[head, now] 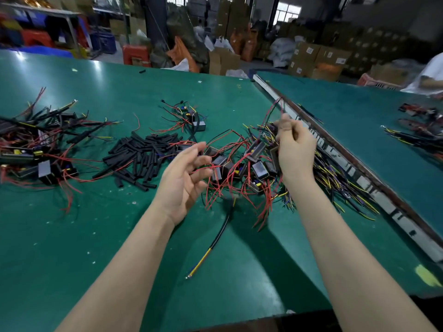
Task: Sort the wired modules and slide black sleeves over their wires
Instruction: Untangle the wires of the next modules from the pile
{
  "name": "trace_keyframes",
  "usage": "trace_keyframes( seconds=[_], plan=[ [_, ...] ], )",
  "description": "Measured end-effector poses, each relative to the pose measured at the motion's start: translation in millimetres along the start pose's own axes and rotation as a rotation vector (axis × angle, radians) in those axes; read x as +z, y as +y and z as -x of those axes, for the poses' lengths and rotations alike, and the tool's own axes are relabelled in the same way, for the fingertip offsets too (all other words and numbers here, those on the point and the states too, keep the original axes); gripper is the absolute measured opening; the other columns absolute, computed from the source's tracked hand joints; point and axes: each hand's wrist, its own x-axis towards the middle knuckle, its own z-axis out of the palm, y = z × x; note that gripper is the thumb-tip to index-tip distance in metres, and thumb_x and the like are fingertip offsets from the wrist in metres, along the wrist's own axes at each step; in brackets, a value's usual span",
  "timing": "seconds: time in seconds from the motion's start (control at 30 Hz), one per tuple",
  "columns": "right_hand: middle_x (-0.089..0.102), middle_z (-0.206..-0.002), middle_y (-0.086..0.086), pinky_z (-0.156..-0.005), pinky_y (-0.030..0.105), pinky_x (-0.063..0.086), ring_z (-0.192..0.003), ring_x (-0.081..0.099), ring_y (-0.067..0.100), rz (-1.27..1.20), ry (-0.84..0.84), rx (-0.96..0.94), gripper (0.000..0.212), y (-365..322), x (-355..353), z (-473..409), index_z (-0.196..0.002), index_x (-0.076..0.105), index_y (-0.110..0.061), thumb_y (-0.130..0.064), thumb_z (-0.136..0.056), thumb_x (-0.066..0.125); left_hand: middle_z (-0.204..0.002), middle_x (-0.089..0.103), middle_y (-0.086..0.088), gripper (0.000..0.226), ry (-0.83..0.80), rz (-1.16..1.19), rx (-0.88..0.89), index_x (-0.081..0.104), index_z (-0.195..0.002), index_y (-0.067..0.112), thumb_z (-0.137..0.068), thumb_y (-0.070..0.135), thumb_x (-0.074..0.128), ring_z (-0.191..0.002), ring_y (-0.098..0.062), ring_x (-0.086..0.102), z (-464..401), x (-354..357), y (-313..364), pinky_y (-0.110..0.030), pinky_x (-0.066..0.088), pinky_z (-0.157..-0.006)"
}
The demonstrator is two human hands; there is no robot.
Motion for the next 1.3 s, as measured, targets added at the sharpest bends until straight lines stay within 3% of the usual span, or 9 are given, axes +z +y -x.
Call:
trace_keyframes(
  seconds=[0.17, 0.3, 0.43, 0.6, 0.77, 0.83, 0.93, 1.03, 1.3],
  plan=[
    [0.058, -0.081, -0.005, -0.068, 0.024, 0.045, -0.073, 0.054, 0.009, 0.006, -0.095, -0.270, 0.010, -35.9, -17.0, 1.4, -0.105, 0.056, -0.024, -0.018, -0.100, 0.050, -0.075, 0.068, 0.006, 0.017, 0.009, 0.023, 0.094, 0.063, -0.102, 0.023, -0.095, 0.019, 0.048, -0.060, -0.005, 0.064, 3.0, 3.3, 2.5, -0.013, 0.047, -0.045],
    [0.055, -0.070, 0.006, -0.058, 0.019, 0.040, -0.061, 0.049, 0.006, 0.058, -0.353, -0.300, 0.014, -62.3, -34.0, 0.3, -0.098, 0.059, -0.030, -0.017, -0.094, 0.055, -0.094, 0.069, 0.008, 0.018, 0.013, -0.115, 0.272, 0.059, -0.105, 0.026, -0.095, 0.015, 0.049, -0.087, -0.004, 0.067, 2.2, 9.0, 1.3, -0.017, 0.051, -0.069],
    [0.058, -0.069, 0.015, -0.053, 0.020, 0.035, -0.056, 0.041, 0.008, 0.312, -0.545, -0.299, 0.013, -52.5, -28.9, 23.0, -0.098, 0.064, -0.031, -0.019, -0.095, 0.059, -0.116, 0.065, 0.004, 0.026, -0.142, -0.402, 0.331, 0.056, -0.113, 0.028, -0.088, 0.035, 0.057, -0.112, -0.010, 0.059, 9.9, 19.0, -4.5, -0.027, 0.045, -0.098],
    [0.063, -0.071, 0.001, -0.061, 0.017, 0.040, -0.061, 0.050, 0.010, 0.384, -0.508, -0.341, 0.013, -34.8, -20.7, 39.8, -0.101, 0.071, -0.016, -0.017, -0.093, 0.061, -0.055, 0.056, 0.009, 0.020, -0.180, -0.610, 0.284, 0.064, -0.095, 0.015, -0.098, 0.018, 0.045, -0.058, -0.010, 0.057, 20.9, 20.2, 1.5, -0.019, 0.048, -0.066],
    [0.051, -0.068, -0.028, -0.062, 0.004, 0.033, -0.061, 0.049, -0.013, 0.466, -0.715, -0.438, 0.012, -22.5, -13.0, 45.8, -0.099, 0.072, -0.016, -0.015, -0.092, 0.063, -0.050, 0.038, 0.010, 0.022, -0.161, -0.761, 0.005, 0.069, -0.086, 0.008, -0.096, 0.019, 0.051, -0.044, -0.005, 0.031, 15.8, -17.6, 48.8, -0.013, 0.026, -0.041],
    [0.056, -0.069, -0.024, -0.066, 0.016, 0.042, -0.069, 0.055, -0.009, 0.598, -0.895, -0.400, 0.015, -16.9, -2.0, 51.1, -0.103, 0.071, -0.025, -0.023, -0.094, 0.059, -0.050, 0.042, 0.011, 0.021, -0.187, -1.056, -0.033, 0.071, -0.085, 0.014, -0.095, 0.023, 0.055, -0.045, -0.006, 0.034, 16.0, -36.8, 54.9, -0.014, 0.027, -0.041],
    [0.068, -0.102, -0.013, -0.084, 0.034, 0.051, -0.101, 0.061, 0.015, 0.850, -1.064, -0.327, 0.022, -9.2, 13.8, 59.5, -0.112, 0.066, -0.035, -0.035, -0.095, 0.052, -0.071, 0.066, 0.010, 0.017, -0.178, -1.611, 0.127, 0.073, -0.091, 0.024, -0.093, 0.032, 0.058, -0.064, -0.004, 0.054, 22.4, -62.0, 43.7, -0.015, 0.038, -0.059],
    [0.065, -0.098, -0.009, -0.085, 0.035, 0.051, -0.102, 0.059, 0.020, 0.932, -1.154, -0.221, 0.020, -8.4, 25.1, 62.8, -0.107, 0.068, -0.035, -0.034, -0.093, 0.054, -0.089, 0.072, 0.005, 0.022, -0.233, -1.706, 0.272, 0.073, -0.097, 0.019, -0.092, 0.034, 0.059, -0.082, -0.010, 0.062, 29.9, -74.5, 33.0, -0.020, 0.043, -0.076],
    [0.065, -0.102, 0.004, -0.068, 0.034, 0.038, -0.096, 0.061, 0.033, 0.957, -0.691, -0.240, 0.017, -43.1, 76.9, 74.6, -0.101, 0.064, -0.030, -0.037, -0.091, 0.053, -0.084, 0.069, 0.000, 0.013, -0.215, -1.691, 0.308, 0.070, -0.087, 0.018, -0.088, 0.025, 0.060, -0.082, -0.021, 0.062, 26.4, -77.4, 28.2, -0.034, 0.049, -0.075]
  ],
)
